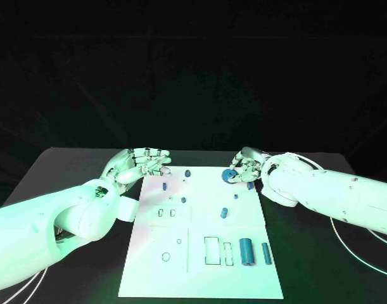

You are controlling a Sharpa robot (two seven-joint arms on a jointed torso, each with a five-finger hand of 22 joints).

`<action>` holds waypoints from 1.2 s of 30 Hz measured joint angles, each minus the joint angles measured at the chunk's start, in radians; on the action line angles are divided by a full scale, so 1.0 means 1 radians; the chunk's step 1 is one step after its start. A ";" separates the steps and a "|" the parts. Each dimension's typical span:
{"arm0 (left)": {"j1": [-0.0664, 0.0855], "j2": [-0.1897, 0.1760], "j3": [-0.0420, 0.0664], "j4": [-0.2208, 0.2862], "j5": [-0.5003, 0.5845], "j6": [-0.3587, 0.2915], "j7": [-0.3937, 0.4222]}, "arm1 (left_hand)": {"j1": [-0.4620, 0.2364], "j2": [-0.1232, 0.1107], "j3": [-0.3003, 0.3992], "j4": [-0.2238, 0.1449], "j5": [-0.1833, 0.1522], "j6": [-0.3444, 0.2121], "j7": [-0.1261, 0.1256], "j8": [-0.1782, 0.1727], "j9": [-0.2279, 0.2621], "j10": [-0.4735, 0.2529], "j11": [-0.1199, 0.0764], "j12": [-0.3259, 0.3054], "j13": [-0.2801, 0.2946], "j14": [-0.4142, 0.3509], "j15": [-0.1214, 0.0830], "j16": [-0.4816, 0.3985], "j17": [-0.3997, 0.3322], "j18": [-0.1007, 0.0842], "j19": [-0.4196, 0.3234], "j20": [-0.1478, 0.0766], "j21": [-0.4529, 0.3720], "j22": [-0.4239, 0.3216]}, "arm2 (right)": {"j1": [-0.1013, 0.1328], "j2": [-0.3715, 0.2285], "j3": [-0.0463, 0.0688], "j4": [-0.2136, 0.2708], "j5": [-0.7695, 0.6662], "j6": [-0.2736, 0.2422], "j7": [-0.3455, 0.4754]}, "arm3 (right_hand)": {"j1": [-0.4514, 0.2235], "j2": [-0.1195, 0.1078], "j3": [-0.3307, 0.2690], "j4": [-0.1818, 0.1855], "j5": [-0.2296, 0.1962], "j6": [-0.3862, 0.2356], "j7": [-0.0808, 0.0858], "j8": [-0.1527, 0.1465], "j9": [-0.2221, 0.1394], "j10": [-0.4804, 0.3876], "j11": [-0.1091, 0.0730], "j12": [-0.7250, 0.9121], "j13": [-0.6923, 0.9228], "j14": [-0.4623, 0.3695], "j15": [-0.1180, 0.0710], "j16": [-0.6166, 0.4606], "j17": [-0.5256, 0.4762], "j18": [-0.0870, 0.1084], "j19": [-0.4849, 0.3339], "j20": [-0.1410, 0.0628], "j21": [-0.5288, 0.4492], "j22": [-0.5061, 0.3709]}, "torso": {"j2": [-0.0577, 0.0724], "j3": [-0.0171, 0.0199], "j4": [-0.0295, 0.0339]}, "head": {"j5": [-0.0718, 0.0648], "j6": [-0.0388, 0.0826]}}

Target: Assemble the parts on the task board

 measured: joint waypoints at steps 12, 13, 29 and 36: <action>0.000 0.000 0.000 -0.001 0.000 0.002 -0.001 | 0.000 0.000 0.000 0.000 0.000 0.000 0.000 0.000 0.001 0.004 0.004 -0.005 0.000 0.000 0.000 0.000 0.005 0.000 0.000 0.000 0.000 0.000 | -0.004 0.005 0.000 -0.011 -0.007 0.004 0.000 | 0.023 0.023 0.048 -0.003 0.000 0.013 -0.003 0.011 0.002 0.010 -0.005 0.006 0.000 0.000 0.000 0.004 0.000 0.000 0.005 -0.002 0.012 0.016 | 0.000 0.0012 -0.0014 | 0.003 -0.002; 0.000 0.000 0.000 -0.001 0.000 0.002 -0.001 | 0.000 0.000 0.000 0.000 0.000 0.000 0.000 0.000 0.001 0.004 0.004 -0.005 0.000 0.000 0.000 0.000 0.005 0.000 0.000 0.000 0.000 0.000 | -0.005 0.006 0.000 -0.011 -0.011 0.003 0.000 | 0.030 0.029 0.063 -0.005 0.000 0.019 -0.005 0.011 0.002 0.010 -0.005 0.009 0.000 0.000 0.000 0.004 0.000 0.000 0.005 -0.002 0.015 0.019 | 0.000 0.0012 -0.0013 | 0.003 -0.002; 0.000 0.003 0.000 -0.005 0.000 0.005 -0.002 | 0.000 0.000 0.000 0.000 0.000 0.000 0.000 0.000 0.001 0.004 0.004 -0.005 0.000 0.000 0.000 0.000 0.005 0.000 0.000 0.000 0.000 0.000 | -0.017 0.015 -0.001 0.015 -0.095 -0.049 -0.008 | 0.020 0.009 0.179 -0.011 0.000 0.080 -0.019 0.032 -0.004 0.035 -0.019 0.030 0.000 0.000 0.000 0.004 0.000 -0.015 0.018 -0.015 0.031 0.028 | 0.000 0.0015 -0.0006 | 0.003 -0.004; 0.000 0.003 0.000 -0.008 0.000 0.007 -0.003 | 0.000 0.000 0.000 0.000 0.000 0.000 0.000 0.000 0.001 0.004 0.004 -0.005 0.000 0.000 0.000 0.000 0.005 0.000 0.000 0.000 0.000 0.000 | -0.020 0.012 -0.003 0.062 -0.131 -0.101 -0.030 | 0.014 0.004 0.191 -0.006 0.000 0.085 -0.020 0.036 -0.003 0.035 -0.019 0.030 0.000 0.000 0.000 0.008 0.001 -0.015 0.021 -0.018 0.038 0.028 | -0.001 0.0012 -0.0021 | 0.003 -0.001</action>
